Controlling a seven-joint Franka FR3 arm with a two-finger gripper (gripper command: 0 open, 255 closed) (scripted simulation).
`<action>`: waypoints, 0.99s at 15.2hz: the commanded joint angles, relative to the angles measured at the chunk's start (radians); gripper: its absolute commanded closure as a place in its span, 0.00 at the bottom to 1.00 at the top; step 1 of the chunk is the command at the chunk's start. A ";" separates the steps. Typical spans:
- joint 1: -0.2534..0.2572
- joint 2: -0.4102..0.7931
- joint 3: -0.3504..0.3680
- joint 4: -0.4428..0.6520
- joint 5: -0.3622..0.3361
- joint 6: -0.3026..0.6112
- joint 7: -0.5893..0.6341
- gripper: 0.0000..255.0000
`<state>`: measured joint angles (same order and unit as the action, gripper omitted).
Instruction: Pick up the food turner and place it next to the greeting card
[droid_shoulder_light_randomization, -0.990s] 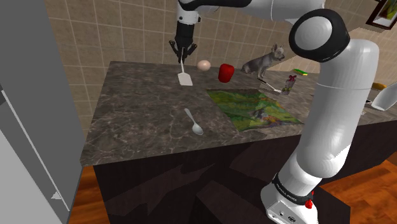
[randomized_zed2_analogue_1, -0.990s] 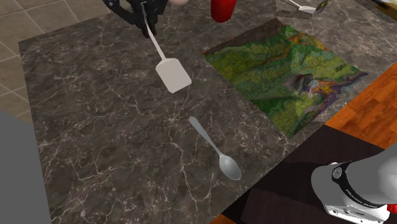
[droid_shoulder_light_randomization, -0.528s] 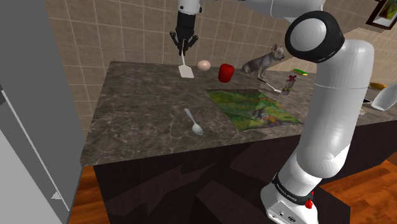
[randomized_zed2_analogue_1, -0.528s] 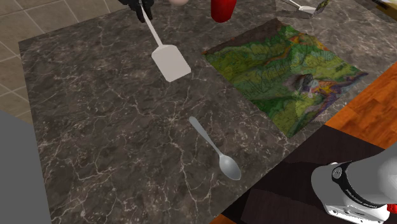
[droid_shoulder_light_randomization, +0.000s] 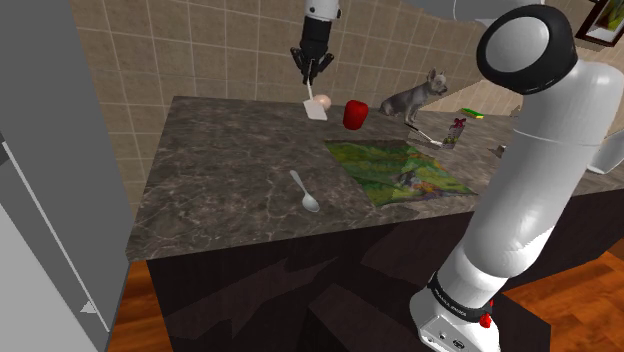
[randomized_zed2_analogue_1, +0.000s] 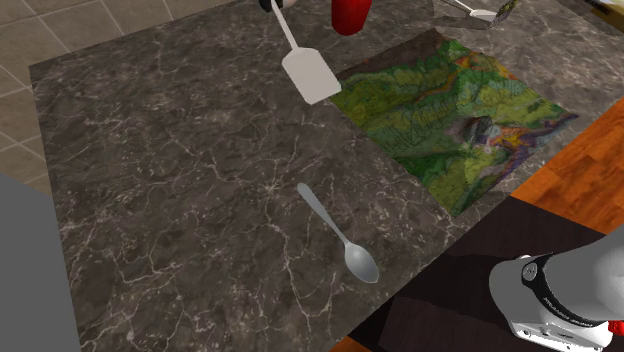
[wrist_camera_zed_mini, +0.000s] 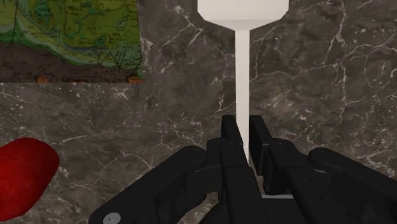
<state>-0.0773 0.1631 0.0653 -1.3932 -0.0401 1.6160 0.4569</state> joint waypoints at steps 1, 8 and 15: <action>-0.025 -0.057 -0.015 -0.077 0.008 0.020 -0.040 1.00; -0.103 -0.201 -0.086 -0.256 0.022 0.059 -0.187 1.00; -0.174 -0.295 -0.171 -0.362 0.019 0.074 -0.343 1.00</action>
<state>-0.2429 -0.1139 -0.0947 -1.7326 -0.0196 1.6852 0.1345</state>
